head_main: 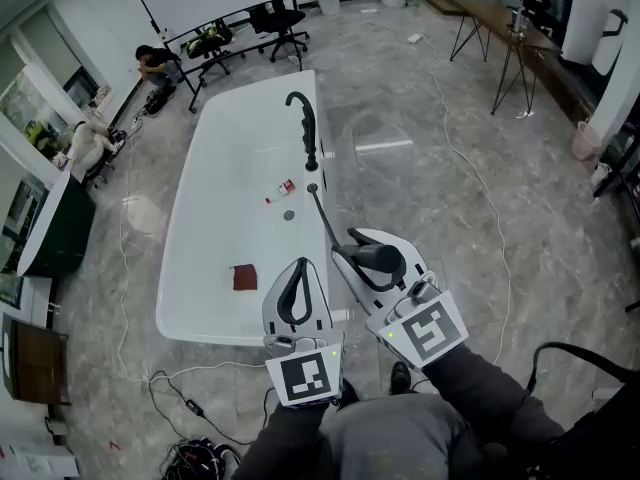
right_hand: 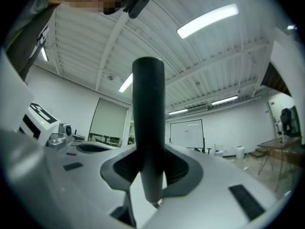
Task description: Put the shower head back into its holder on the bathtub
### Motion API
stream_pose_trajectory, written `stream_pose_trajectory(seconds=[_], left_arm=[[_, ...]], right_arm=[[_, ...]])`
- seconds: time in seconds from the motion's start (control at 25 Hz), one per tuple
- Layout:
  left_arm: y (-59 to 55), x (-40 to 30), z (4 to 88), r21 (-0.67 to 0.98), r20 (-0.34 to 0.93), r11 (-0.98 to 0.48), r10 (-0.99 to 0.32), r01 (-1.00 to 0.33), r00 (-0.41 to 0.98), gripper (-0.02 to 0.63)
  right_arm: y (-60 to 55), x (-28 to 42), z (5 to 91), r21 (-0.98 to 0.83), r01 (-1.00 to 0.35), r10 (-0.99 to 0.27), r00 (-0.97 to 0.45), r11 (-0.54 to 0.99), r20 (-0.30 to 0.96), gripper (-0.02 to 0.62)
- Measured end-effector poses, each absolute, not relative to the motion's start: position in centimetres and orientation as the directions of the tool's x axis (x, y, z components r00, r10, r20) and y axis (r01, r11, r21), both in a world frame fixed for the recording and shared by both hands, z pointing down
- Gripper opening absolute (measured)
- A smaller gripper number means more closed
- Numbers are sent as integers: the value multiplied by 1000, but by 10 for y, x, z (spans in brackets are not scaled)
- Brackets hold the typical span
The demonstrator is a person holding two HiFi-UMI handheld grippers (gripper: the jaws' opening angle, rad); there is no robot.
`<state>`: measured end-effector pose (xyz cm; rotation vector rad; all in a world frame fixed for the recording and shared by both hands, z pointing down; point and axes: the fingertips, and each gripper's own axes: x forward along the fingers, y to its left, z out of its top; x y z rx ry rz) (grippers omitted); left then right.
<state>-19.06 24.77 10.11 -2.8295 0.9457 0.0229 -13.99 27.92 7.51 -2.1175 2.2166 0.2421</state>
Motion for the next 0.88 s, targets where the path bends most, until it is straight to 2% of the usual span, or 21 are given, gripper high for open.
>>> stream_pose_trajectory(seconds=[0.52,0.88], left_arm=[[272,-196,122,-142,12,-734,-673,-665,740,2],[235,-183,143,-127,13,-732,-676,-670,737,3]], right_arm=[[308,-117,77,60,-994,-985,-99,91,-141,121],[289,-99,85,56,-993,-983,-107,99,-149,121]])
